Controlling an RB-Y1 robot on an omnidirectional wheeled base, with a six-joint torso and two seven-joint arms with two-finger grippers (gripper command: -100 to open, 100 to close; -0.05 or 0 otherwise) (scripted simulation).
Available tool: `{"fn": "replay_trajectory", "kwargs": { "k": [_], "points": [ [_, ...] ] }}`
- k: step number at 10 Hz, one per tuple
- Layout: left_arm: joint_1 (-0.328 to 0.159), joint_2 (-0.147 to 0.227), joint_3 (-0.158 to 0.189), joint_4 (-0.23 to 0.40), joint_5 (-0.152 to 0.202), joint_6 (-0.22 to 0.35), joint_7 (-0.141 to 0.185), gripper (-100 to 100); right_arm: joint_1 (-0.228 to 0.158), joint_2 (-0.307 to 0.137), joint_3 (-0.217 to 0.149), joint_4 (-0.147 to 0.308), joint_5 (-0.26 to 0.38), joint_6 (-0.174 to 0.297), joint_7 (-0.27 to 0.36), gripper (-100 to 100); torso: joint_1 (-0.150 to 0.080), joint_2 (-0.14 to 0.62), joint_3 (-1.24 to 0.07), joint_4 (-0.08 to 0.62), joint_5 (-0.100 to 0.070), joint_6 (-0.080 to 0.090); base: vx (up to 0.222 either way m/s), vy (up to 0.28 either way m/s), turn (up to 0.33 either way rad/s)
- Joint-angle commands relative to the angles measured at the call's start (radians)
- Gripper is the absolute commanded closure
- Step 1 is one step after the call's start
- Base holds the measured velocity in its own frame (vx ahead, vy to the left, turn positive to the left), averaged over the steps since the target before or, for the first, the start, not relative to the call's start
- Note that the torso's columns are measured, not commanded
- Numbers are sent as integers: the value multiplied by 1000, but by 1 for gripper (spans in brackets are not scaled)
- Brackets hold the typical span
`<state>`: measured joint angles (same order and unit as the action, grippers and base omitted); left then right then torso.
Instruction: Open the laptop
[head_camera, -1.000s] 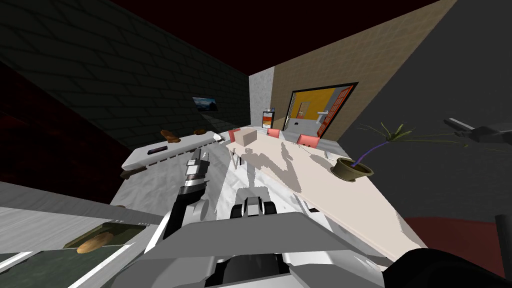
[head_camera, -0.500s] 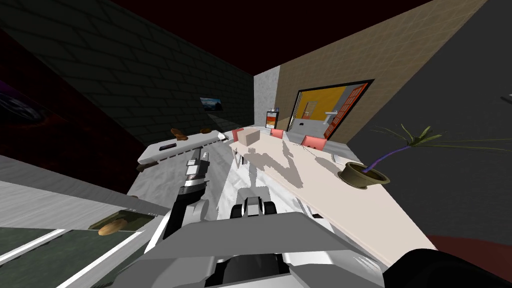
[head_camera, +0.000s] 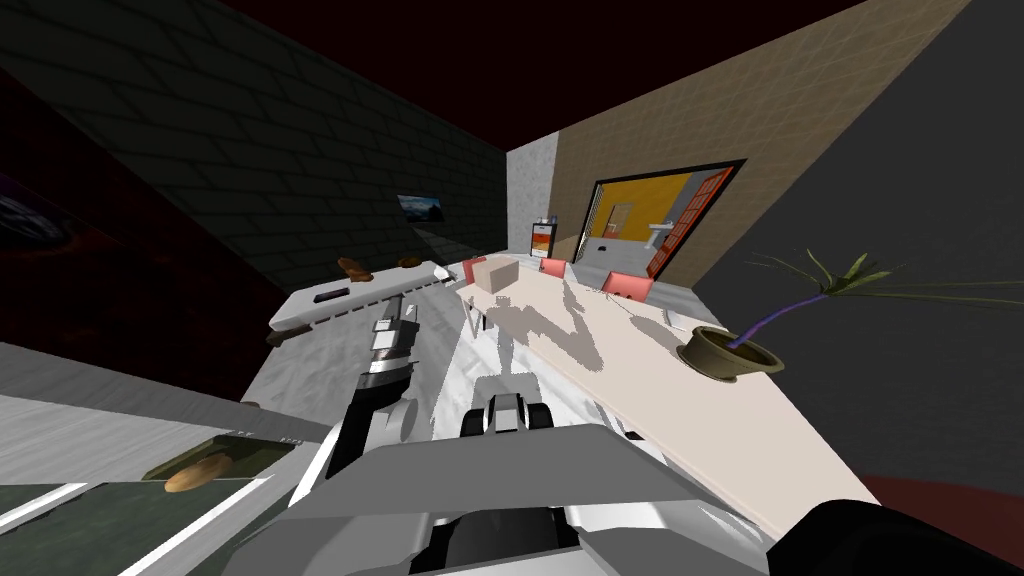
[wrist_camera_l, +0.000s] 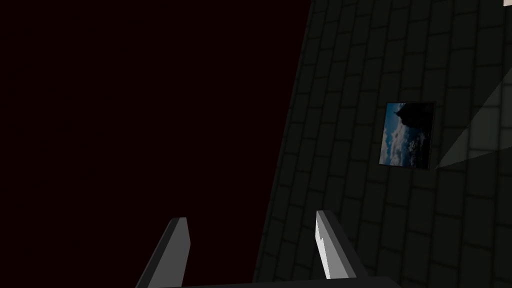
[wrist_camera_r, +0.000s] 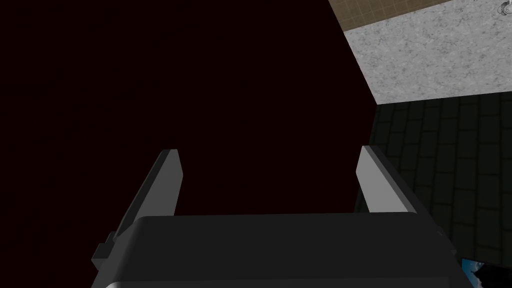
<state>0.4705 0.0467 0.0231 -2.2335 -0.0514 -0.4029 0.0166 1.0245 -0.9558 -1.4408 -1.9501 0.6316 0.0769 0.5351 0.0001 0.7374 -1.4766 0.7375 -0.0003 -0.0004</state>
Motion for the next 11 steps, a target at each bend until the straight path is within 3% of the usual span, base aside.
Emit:
{"fn": "replay_trajectory", "kwargs": {
  "k": [1, 3, 6, 7, 8, 11],
  "points": [
    [0, 0, 0, 0, 0, 0, 0, 0, 48, -42, -44, 25, -30, -1, -22, -100, 1, 2, 2, 1, 1, 1, 30, -2, -99],
    [0, 0, 0, 0, 0, 0, 0, 0, 112, -98, -104, 58, -70, -3, -51, -100, 1, 1, 1, 1, 1, 0, 41, 1, -107],
    [0, 0, 0, 0, 0, 0, 0, 0, 160, -139, -148, 83, -100, -5, -73, -100, 0, 1, 1, 0, 0, 0, 28, -1, -79],
    [0, 0, 0, 0, 0, 0, 0, 0, 153, -128, -141, 74, -95, -3, -68, -100, -1, 1, 1, 1, 0, 0, 11, -1, -9],
    [0, 0, 0, 0, 0, 0, 0, 0, 155, -130, -143, 75, -96, -3, -70, 0, 0, 1, 1, 1, 0, 0, 0, 0, 0],
    [0, 0, 0, 0, 0, 0, 0, 0, 154, -130, -143, 75, -96, -3, -70, 0, 0, 1, 1, 1, 0, 0, 0, 0, 0]
  ]
}}
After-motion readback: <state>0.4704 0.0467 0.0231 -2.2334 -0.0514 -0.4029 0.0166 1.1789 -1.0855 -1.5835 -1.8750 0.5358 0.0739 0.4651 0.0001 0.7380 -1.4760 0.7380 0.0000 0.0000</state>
